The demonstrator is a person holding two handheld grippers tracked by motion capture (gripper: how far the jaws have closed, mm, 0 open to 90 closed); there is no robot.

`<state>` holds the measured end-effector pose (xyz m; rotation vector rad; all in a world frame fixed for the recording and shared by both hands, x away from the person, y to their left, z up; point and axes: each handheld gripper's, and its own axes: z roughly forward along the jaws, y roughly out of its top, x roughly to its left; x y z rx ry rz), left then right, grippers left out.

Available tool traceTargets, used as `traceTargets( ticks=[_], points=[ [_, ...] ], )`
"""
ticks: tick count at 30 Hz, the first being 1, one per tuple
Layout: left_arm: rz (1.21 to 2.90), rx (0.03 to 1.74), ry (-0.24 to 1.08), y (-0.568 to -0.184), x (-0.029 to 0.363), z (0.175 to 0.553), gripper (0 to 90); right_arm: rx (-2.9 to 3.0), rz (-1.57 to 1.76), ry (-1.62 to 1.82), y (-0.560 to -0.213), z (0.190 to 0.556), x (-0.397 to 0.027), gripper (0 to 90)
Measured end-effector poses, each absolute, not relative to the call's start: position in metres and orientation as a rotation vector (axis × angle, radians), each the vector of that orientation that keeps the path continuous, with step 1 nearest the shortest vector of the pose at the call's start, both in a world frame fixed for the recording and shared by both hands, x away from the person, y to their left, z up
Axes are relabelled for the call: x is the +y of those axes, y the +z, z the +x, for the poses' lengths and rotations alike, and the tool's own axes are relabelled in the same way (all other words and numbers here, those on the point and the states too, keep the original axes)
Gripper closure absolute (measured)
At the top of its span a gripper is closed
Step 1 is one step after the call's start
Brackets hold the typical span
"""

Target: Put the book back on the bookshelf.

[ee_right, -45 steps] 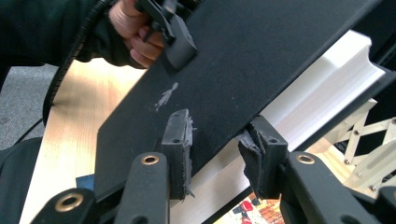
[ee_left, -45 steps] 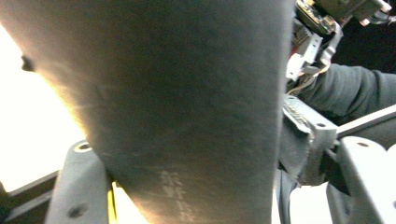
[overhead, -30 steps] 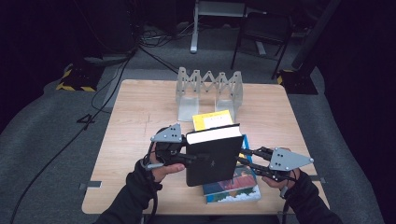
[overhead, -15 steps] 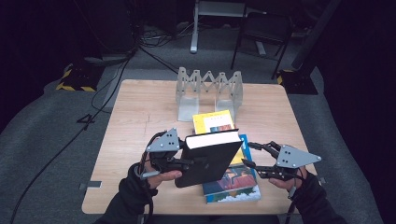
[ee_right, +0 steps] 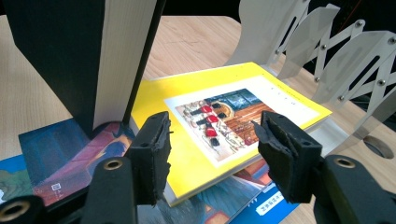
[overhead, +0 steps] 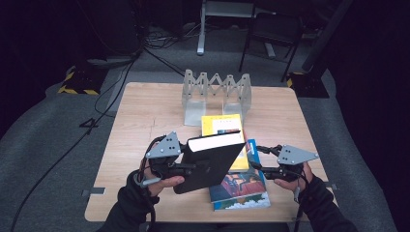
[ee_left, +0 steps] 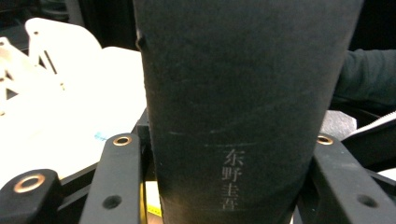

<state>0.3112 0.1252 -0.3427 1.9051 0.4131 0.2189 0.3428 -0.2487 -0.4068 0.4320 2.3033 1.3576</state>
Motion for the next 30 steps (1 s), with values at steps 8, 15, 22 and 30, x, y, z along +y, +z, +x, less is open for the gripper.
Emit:
traceTargets(
  ticks=[8,15,22,30],
  points=[
    [1.889,0.490,0.270,-0.336,0.143,0.304,52.6,2.367,0.417,1.279,-0.422,0.347,-0.229,45.2],
    [1.862,0.573,0.357,-0.334,0.164,0.303,52.6,2.452,0.430,1.183,-0.439,0.353,-0.223,46.0],
    [1.825,0.672,0.432,-0.334,0.180,0.310,52.7,2.498,0.438,1.180,-0.445,0.355,-0.223,51.3],
    [1.792,0.722,0.508,-0.329,0.181,0.331,52.6,2.525,0.382,1.089,-0.452,0.352,-0.220,50.9]
  ],
)
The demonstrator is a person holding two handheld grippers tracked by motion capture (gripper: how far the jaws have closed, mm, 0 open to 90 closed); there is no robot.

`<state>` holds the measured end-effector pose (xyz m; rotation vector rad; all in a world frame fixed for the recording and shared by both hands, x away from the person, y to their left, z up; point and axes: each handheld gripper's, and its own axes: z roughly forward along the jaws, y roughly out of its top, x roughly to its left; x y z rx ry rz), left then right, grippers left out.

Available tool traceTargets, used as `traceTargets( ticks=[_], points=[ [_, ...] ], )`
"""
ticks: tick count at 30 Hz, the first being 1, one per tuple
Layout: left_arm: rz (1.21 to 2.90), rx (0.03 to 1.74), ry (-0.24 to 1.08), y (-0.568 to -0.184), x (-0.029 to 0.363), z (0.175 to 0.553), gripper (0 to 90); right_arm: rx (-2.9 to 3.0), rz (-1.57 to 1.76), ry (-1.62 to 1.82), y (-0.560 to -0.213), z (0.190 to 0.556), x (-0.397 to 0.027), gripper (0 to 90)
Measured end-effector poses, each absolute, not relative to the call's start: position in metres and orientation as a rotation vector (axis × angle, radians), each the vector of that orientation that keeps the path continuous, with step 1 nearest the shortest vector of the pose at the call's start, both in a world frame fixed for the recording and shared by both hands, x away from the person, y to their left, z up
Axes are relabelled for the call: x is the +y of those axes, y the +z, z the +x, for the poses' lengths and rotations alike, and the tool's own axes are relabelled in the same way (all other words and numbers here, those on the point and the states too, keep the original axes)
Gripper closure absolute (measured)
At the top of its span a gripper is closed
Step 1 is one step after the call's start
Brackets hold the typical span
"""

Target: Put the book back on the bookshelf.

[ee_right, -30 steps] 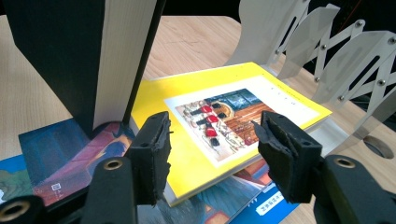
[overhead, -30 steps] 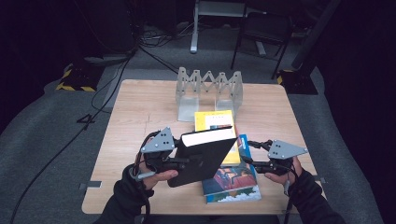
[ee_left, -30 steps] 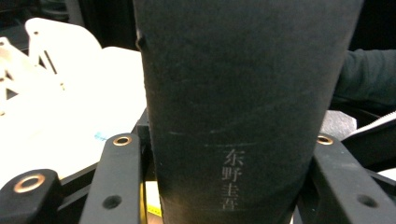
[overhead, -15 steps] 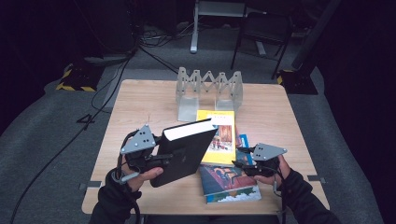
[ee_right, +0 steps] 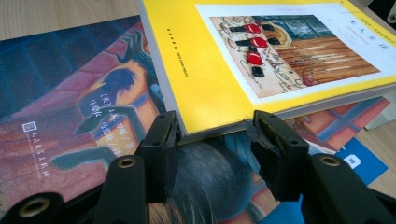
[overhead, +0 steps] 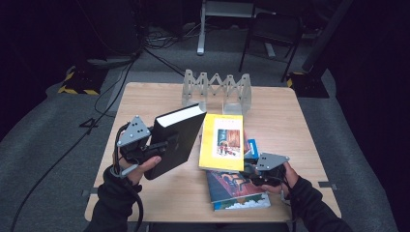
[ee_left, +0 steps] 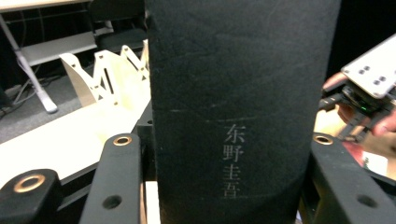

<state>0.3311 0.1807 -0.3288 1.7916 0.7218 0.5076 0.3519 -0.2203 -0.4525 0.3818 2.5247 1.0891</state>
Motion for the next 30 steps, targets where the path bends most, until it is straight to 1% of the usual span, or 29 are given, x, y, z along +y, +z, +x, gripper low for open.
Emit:
traceTargets(
  ticks=[4,7,8,11,15,18,26,30],
  points=[
    [1.781,0.738,0.525,-0.328,0.174,0.344,52.7,2.536,0.441,1.119,-0.454,0.356,-0.224,45.2],
    [1.774,0.758,0.525,-0.327,0.170,0.352,52.6,2.533,0.451,1.127,-0.455,0.356,-0.227,43.0],
    [1.769,0.764,0.525,-0.327,0.167,0.355,52.6,2.533,0.455,1.133,-0.455,0.356,-0.229,40.8],
    [1.764,0.773,0.543,-0.325,0.161,0.366,52.6,2.533,0.471,1.160,-0.455,0.355,-0.233,38.7],
    [1.746,0.796,0.558,-0.323,0.154,0.380,52.5,2.507,0.500,1.210,-0.452,0.354,-0.247,36.5],
    [1.736,0.816,0.572,-0.323,0.147,0.394,52.5,2.443,0.550,1.239,-0.447,0.355,-0.267,33.8],
    [1.697,0.856,0.593,-0.319,0.135,0.424,52.5,2.312,0.721,1.212,-0.442,0.359,-0.321,33.8],
    [1.698,0.872,0.612,-0.313,0.126,0.437,52.5,2.274,0.779,1.184,-0.444,0.362,-0.338,34.1]
  ],
)
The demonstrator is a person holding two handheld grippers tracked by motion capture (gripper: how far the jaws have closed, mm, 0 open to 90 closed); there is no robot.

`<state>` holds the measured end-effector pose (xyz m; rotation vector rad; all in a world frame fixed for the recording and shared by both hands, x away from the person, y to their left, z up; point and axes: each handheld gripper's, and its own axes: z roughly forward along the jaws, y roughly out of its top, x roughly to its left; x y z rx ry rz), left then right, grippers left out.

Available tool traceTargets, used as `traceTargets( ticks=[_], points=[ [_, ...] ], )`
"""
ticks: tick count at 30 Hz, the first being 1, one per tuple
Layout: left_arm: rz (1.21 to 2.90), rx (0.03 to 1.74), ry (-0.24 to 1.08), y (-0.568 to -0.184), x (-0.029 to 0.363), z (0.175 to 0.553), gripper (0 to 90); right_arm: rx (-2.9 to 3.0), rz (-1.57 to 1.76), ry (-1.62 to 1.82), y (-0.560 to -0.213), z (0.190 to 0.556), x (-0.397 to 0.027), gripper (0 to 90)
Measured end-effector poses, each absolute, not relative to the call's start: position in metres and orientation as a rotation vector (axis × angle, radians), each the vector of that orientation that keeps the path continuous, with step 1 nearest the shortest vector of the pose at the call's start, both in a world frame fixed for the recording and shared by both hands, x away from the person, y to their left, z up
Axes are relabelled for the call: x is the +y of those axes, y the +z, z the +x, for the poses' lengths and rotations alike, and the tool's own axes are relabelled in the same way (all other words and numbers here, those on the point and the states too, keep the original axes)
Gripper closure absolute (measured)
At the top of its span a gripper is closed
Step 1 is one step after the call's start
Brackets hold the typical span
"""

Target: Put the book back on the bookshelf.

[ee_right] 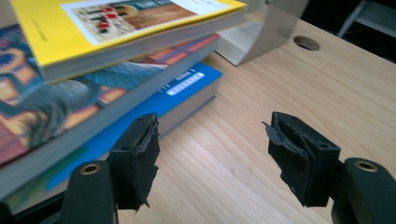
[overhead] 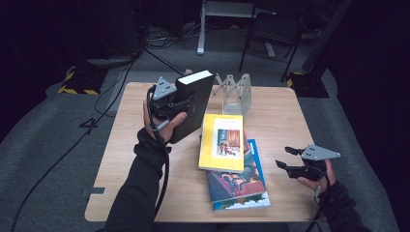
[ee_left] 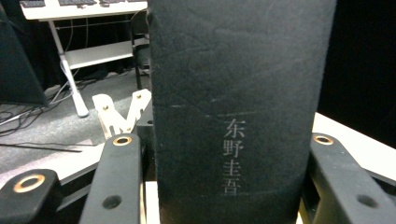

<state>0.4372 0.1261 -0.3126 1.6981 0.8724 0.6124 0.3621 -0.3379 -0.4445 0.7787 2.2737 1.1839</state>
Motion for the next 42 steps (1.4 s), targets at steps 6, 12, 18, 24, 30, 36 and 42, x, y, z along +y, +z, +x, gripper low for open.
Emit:
traceTargets(
  ticks=[6,12,18,24,30,36,42],
  points=[
    [1.703,0.903,0.648,-0.310,0.119,0.453,52.5,2.263,0.820,1.158,-0.448,0.367,-0.345,34.1],
    [1.678,0.971,0.686,-0.317,0.115,0.468,52.4,2.260,0.848,1.158,-0.452,0.369,-0.350,34.1],
    [1.701,1.013,0.753,-0.332,0.105,0.476,52.4,2.290,0.831,1.142,-0.455,0.369,-0.347,34.7],
    [1.697,1.024,0.772,-0.341,0.102,0.484,52.3,2.299,0.832,1.118,-0.455,0.368,-0.344,35.6],
    [1.667,1.049,0.791,-0.351,0.102,0.494,52.2,2.306,0.821,1.123,-0.455,0.368,-0.342,35.7],
    [1.670,1.043,0.789,-0.365,0.101,0.494,52.1,2.302,0.831,1.120,-0.454,0.367,-0.343,36.1],
    [1.675,1.031,0.780,-0.374,0.098,0.491,51.9,2.304,0.829,1.114,-0.454,0.365,-0.343,36.1]
  ],
)
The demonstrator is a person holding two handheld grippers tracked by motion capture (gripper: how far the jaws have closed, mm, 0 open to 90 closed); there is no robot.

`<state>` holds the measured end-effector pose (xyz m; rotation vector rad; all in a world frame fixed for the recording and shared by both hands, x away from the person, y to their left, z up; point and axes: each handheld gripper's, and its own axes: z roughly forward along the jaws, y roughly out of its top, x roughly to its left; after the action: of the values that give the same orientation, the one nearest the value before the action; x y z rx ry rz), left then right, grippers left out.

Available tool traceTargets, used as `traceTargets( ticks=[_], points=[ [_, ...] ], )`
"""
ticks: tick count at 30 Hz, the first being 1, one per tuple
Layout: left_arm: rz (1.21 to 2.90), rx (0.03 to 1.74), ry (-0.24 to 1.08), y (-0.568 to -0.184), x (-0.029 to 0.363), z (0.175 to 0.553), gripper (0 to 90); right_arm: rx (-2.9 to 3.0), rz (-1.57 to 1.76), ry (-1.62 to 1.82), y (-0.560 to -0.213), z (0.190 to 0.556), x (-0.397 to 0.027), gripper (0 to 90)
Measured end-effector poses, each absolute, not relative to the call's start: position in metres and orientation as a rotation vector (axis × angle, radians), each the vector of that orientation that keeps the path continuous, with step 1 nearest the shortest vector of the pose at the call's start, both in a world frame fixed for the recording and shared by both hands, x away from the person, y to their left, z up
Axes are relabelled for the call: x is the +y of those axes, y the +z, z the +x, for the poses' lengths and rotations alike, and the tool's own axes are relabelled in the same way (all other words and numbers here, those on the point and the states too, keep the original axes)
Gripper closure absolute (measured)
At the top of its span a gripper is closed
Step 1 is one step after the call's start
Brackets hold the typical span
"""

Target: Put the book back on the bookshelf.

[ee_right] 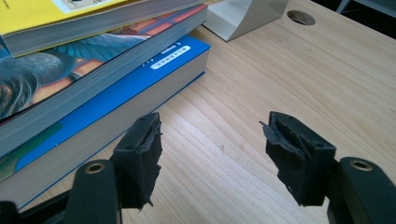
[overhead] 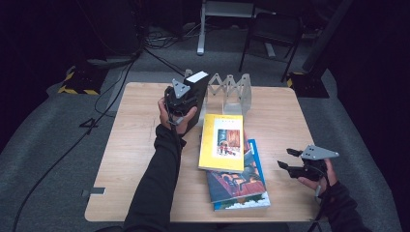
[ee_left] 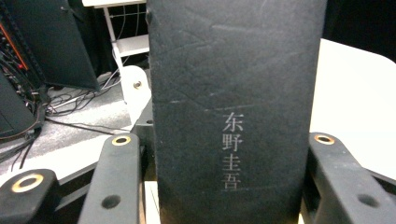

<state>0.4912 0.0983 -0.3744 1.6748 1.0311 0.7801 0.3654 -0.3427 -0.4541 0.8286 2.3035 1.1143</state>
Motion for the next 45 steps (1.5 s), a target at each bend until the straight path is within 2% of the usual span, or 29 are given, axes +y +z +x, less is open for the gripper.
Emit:
traceTargets(
  ticks=[19,23,27,35,45],
  points=[
    [1.624,1.063,0.826,-0.367,0.094,0.514,51.8,2.329,0.816,1.128,-0.456,0.366,-0.342,36.3],
    [1.658,1.061,0.866,-0.371,0.086,0.521,51.8,2.323,0.816,1.137,-0.456,0.367,-0.343,36.3],
    [1.629,1.088,0.847,-0.380,0.086,0.522,51.7,2.324,0.811,1.139,-0.456,0.366,-0.344,36.3],
    [1.633,1.077,0.831,-0.382,0.094,0.513,50.6,2.332,0.805,1.124,-0.457,0.367,-0.342,36.1],
    [1.625,1.086,0.786,-0.391,0.116,0.478,49.8,2.326,0.797,1.117,-0.456,0.366,-0.339,36.4]
  ],
)
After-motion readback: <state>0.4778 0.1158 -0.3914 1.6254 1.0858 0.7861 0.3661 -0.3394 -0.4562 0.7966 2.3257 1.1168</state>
